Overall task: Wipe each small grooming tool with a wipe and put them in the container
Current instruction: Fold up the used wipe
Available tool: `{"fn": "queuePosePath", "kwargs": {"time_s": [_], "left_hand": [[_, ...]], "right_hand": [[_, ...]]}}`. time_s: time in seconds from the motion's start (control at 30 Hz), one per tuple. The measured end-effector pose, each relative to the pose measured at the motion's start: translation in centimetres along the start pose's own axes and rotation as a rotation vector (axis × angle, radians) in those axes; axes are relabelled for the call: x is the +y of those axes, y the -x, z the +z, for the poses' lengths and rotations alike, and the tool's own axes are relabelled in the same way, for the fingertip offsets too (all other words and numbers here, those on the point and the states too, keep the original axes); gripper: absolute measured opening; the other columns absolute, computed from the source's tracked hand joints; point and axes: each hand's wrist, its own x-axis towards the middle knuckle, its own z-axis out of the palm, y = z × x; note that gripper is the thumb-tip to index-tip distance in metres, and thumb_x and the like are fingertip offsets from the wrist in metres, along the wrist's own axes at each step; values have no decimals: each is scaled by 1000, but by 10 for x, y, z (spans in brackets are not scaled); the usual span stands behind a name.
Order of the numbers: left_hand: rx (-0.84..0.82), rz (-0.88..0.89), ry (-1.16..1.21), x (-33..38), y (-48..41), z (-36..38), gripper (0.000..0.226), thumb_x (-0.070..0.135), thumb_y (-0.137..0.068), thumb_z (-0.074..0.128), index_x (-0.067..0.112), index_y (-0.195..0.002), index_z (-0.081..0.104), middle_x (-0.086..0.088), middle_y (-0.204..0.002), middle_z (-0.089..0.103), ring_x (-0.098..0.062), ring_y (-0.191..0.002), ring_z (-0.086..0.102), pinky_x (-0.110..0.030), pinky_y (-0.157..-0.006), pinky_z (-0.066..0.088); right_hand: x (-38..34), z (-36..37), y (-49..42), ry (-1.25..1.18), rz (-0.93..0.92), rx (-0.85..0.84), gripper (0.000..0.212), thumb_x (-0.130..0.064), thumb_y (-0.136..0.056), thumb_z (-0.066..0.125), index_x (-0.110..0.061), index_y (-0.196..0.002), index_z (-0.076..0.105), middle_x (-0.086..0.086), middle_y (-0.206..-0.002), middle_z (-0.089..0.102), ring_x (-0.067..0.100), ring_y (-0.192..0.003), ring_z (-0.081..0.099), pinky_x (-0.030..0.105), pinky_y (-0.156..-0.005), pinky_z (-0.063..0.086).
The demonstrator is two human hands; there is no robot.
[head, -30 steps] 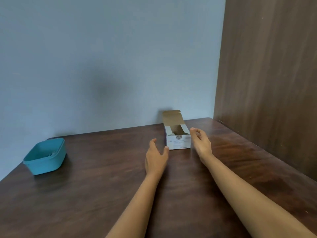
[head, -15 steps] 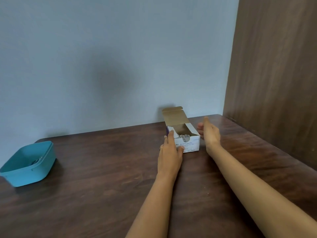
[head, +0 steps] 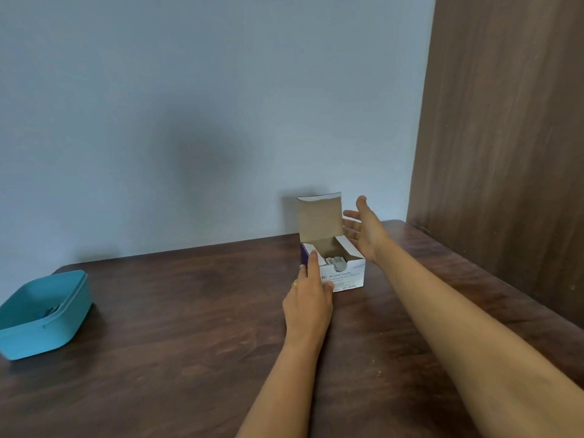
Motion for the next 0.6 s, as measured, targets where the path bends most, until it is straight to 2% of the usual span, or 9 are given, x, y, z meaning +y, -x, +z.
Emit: {"fn": "queuePosePath", "kwargs": {"time_s": [0.17,0.23,0.37,0.47,0.6], "left_hand": [[10,0,-3,1,2,-1,64,30,-95,47,28,-150,15,0,-147,41,-24,-125,49,-39,-91,46],[9,-3,14,0,3,-1,67,33,-94,49,30,-150,13,0,-144,44,-23,-124,49,-39,-91,46],[21,-34,96,1,3,-2,73,33,-91,53,27,-151,11,-1,-137,51,-24,-121,51,-39,-90,46],[44,-51,139,2,4,-3,77,33,-90,54,25,-151,8,-2,-136,53,-25,-120,52,-40,-90,47],[50,-50,158,3,6,-3,82,33,-92,51,24,-152,-3,-5,-132,55,-29,-116,54,-41,-89,47]], "right_hand": [[-5,-5,6,11,-140,17,52,-62,-94,32,-21,-98,64,0,-96,67,16,-91,63,34,-96,46],[-6,-7,12,118,-230,34,47,-55,-96,36,-21,-98,68,-3,-92,67,12,-91,62,31,-95,44],[7,-19,26,540,-622,44,21,-34,-94,55,-20,-104,68,-10,-106,66,8,-103,56,21,-92,41],[20,-30,35,975,-908,49,33,-38,-92,55,-19,-118,63,-6,-121,62,11,-116,49,23,-98,33],[34,-38,43,1165,-980,-58,44,-45,-92,46,-22,-127,59,-2,-134,57,14,-127,45,26,-103,28]]}}
